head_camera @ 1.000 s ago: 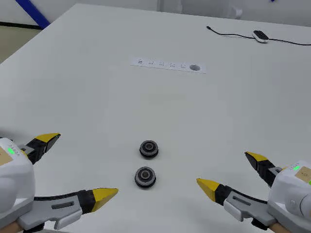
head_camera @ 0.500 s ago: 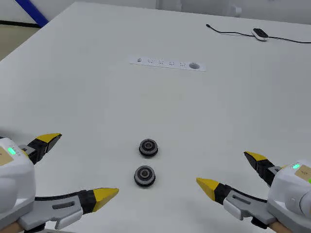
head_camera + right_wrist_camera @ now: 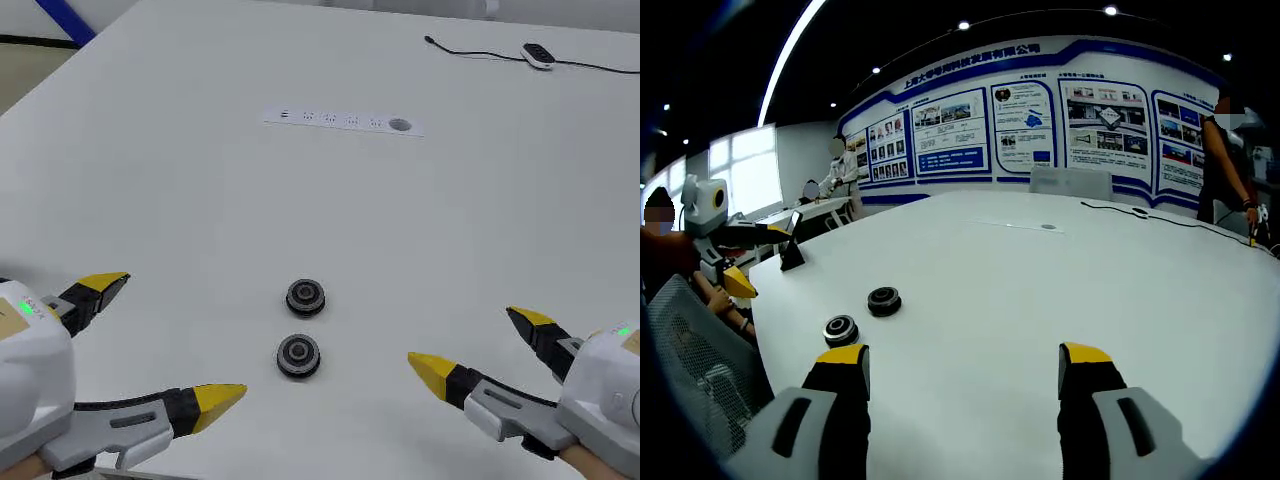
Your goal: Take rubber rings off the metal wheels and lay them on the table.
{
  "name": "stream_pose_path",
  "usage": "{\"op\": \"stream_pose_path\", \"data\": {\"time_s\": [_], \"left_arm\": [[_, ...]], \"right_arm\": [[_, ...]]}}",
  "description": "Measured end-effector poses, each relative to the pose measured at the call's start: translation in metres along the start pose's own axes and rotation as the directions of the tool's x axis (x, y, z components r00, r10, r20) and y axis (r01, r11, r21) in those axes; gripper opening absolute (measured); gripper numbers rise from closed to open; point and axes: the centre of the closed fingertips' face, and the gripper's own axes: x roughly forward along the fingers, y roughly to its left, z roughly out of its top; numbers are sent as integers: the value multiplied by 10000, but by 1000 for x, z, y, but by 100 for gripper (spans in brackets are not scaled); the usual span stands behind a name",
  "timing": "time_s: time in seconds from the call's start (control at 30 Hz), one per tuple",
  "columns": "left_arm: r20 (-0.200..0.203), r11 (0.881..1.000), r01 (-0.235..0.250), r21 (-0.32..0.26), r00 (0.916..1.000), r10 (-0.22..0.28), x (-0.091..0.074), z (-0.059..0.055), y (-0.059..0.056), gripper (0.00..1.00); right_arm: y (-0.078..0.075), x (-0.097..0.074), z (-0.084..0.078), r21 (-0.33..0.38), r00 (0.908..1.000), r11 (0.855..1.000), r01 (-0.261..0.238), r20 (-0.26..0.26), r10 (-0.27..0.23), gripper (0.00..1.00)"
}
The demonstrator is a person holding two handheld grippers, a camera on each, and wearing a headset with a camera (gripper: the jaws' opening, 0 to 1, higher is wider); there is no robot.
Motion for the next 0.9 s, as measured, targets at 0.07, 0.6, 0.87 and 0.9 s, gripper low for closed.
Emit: {"op": "stream_pose_path", "data": {"time_s": [0.07,0.6,0.87,0.9], "left_arm": [[1,10000,5,-12,10000,-5,1,0,0,96],[-372,9994,333,-36,9987,-334,11,-7,-8,95],[-478,9979,628,170,9969,-619,23,-2,-12,92],[-498,9975,681,213,9965,-669,25,-2,-13,91]], "right_arm": [[-1,0,-1,98,10000,9999,26,-26,-26,78],[3,1,-9,482,9994,9987,-157,-286,171,76],[7,2,-10,889,9988,9955,-337,-318,367,75],[7,2,-11,907,9987,9952,-363,-311,393,75]]}}
